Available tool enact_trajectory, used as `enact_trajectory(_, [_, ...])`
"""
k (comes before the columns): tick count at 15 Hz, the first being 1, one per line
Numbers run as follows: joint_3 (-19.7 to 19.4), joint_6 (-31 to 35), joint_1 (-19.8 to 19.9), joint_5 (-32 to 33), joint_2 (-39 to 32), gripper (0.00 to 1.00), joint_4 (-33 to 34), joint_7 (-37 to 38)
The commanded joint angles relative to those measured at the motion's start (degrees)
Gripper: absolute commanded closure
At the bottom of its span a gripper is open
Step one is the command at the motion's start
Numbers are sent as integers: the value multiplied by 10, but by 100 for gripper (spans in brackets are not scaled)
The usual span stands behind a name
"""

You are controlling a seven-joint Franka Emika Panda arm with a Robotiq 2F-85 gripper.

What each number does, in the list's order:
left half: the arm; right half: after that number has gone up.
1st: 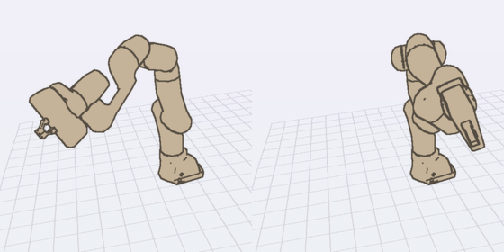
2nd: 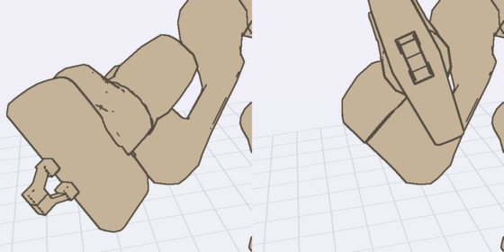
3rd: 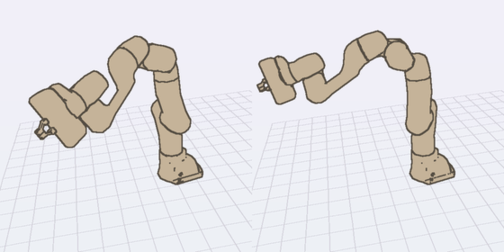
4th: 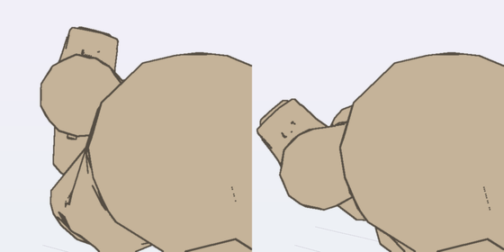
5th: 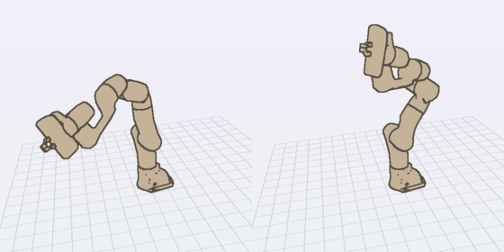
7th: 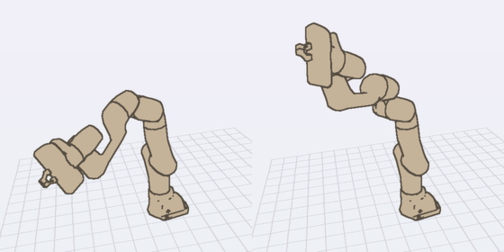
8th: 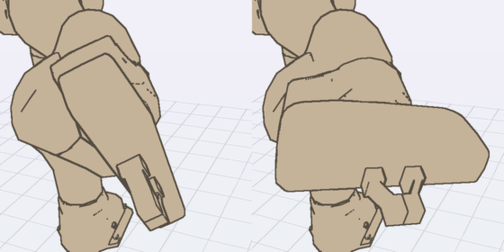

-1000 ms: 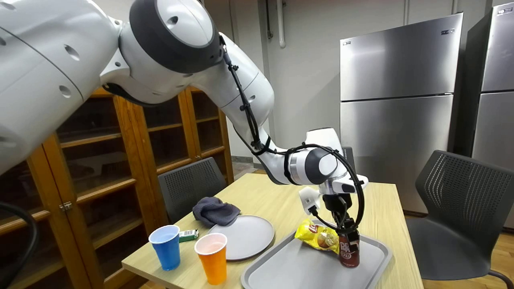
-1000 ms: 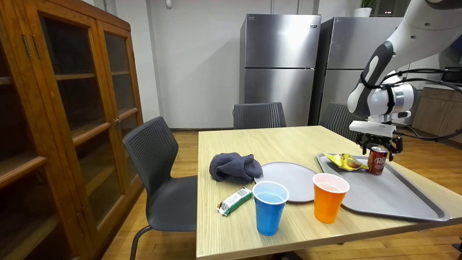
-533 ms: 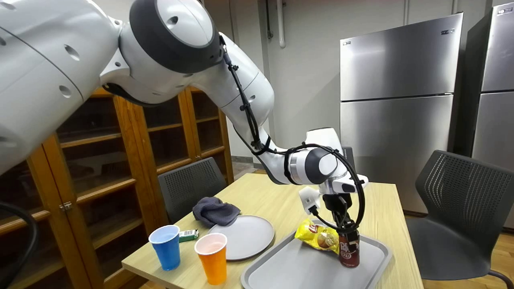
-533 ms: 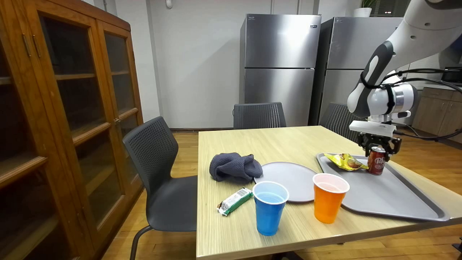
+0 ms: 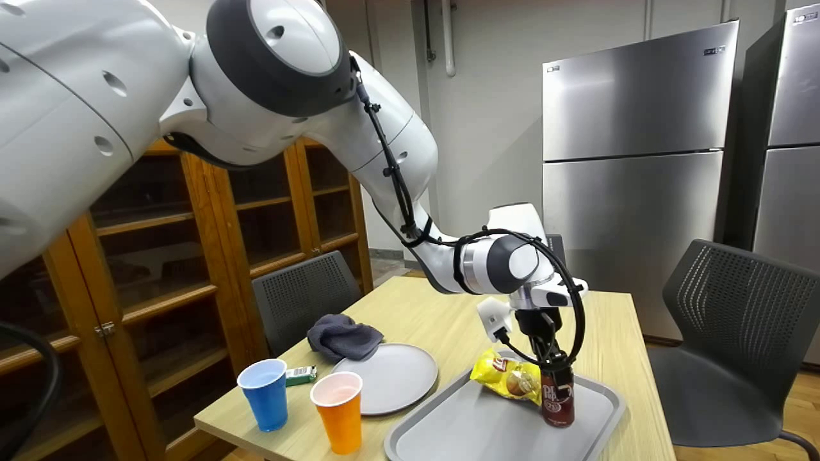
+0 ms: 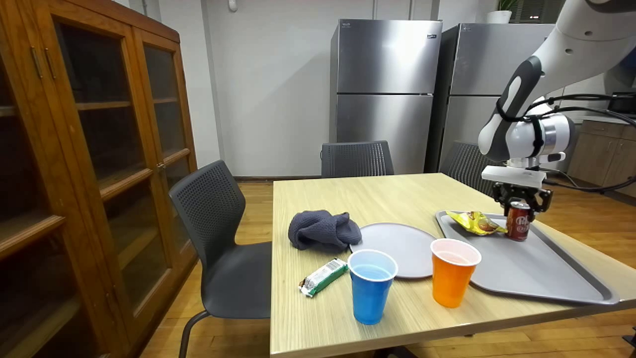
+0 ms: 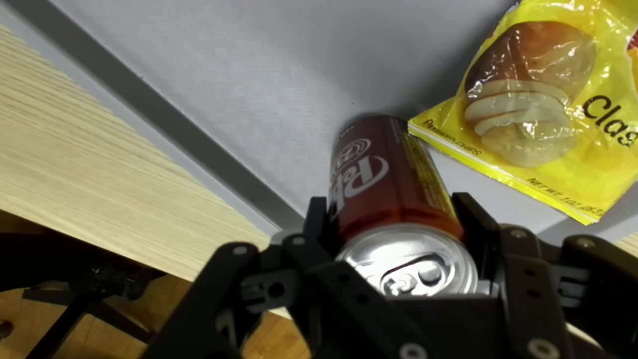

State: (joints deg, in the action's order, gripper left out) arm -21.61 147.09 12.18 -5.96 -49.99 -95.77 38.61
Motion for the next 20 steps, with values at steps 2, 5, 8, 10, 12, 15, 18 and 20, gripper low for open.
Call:
enact_trajectory(2, [6,-14,10,-2,34,61,-13,-45])
enact_trajectory(5, [6,-12,11,-2,52,61,-21,-60])
enact_trajectory(8, [8,-10,12,-3,72,61,-29,-79])
enact_trajectory(10, [12,-4,12,-5,86,61,-38,-94])
enact_trajectory(12, [14,-2,12,-6,98,61,-46,-107])
enact_trajectory(15, [16,0,9,-4,110,61,-55,-122])
enact_trajectory(18, [25,3,4,-2,125,61,-71,-140])
enact_trajectory(20, [35,0,3,-3,135,61,-82,-152])
